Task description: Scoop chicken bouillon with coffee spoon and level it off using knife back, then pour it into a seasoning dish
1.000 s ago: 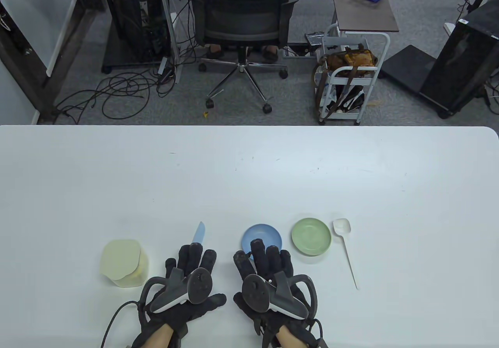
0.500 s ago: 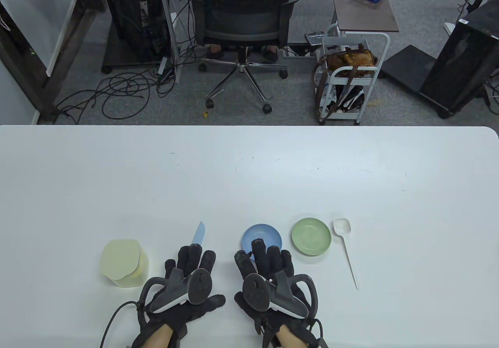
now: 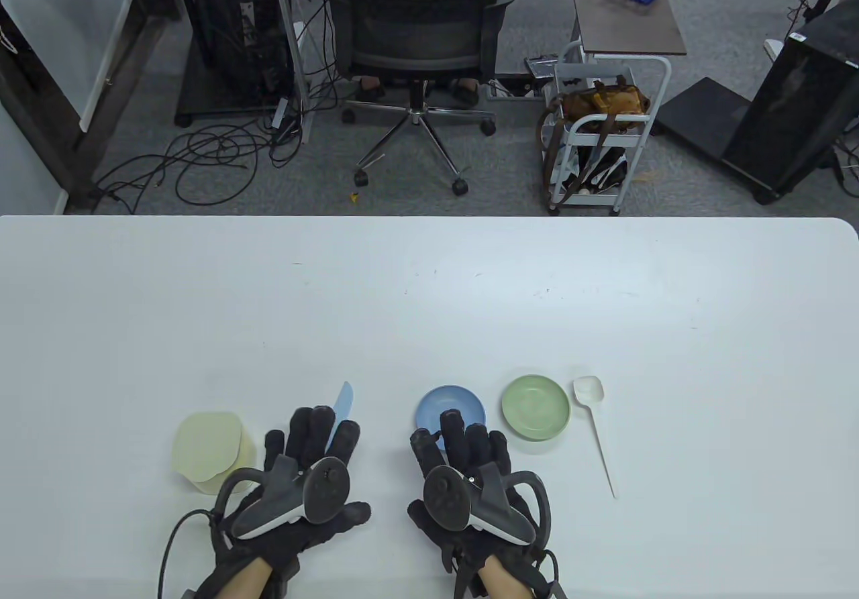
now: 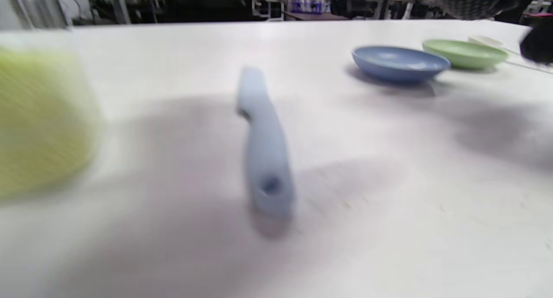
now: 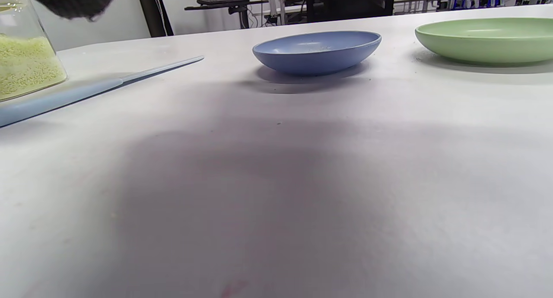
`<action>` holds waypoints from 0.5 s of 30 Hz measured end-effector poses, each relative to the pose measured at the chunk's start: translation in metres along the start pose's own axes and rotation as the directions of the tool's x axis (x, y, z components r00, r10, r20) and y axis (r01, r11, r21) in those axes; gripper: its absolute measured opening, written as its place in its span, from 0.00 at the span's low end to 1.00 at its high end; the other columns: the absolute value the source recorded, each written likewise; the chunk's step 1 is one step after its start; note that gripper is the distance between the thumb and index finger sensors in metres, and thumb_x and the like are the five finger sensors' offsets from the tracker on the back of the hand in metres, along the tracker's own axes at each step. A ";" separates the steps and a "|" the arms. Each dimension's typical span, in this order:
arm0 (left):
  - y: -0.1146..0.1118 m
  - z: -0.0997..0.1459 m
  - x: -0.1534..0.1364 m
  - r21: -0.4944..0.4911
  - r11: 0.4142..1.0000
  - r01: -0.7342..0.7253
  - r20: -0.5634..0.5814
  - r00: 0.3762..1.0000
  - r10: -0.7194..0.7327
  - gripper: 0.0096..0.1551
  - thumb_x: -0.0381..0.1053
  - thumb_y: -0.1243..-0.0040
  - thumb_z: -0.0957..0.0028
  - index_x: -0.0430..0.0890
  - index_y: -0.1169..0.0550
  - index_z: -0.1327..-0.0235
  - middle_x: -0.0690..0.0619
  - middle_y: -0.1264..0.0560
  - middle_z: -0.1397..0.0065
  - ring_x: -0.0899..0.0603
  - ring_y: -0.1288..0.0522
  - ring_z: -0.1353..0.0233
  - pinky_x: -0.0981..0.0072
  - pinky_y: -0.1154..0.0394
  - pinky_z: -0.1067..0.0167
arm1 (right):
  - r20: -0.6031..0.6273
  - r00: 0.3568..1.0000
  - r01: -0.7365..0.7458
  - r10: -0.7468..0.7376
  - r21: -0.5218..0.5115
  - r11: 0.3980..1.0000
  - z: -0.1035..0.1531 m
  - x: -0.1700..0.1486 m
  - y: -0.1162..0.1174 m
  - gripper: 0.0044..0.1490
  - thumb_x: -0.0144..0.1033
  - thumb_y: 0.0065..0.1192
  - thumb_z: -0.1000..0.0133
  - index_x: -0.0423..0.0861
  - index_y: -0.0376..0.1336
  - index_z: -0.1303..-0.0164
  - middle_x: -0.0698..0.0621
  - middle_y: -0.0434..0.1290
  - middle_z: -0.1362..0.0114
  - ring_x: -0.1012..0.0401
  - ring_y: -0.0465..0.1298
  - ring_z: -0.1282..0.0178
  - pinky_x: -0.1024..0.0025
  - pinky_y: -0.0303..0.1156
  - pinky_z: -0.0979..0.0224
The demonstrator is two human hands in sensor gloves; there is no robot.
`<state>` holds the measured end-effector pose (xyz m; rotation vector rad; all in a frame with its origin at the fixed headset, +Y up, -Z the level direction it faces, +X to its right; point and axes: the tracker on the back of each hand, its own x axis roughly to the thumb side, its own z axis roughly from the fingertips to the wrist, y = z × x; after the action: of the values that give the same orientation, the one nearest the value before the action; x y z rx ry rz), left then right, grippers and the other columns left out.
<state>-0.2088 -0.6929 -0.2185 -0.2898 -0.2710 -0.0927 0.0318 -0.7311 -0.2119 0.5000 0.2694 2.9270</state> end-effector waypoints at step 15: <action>-0.028 -0.013 -0.142 -0.221 0.971 -0.096 -0.146 0.987 0.065 0.82 0.81 0.40 0.67 0.46 0.74 0.28 0.37 0.71 0.16 0.26 0.66 0.15 0.25 0.52 0.26 | -0.038 0.999 0.007 -0.006 0.016 1.000 -0.002 -0.007 0.001 0.58 0.59 0.58 0.48 0.63 0.21 0.34 0.49 0.12 0.25 0.38 0.33 0.18 0.33 0.23 0.21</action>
<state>-0.3458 -0.7159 -0.2624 -0.5194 -0.1101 -0.0631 0.0373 -0.7334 -0.2157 0.4460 0.2990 2.9326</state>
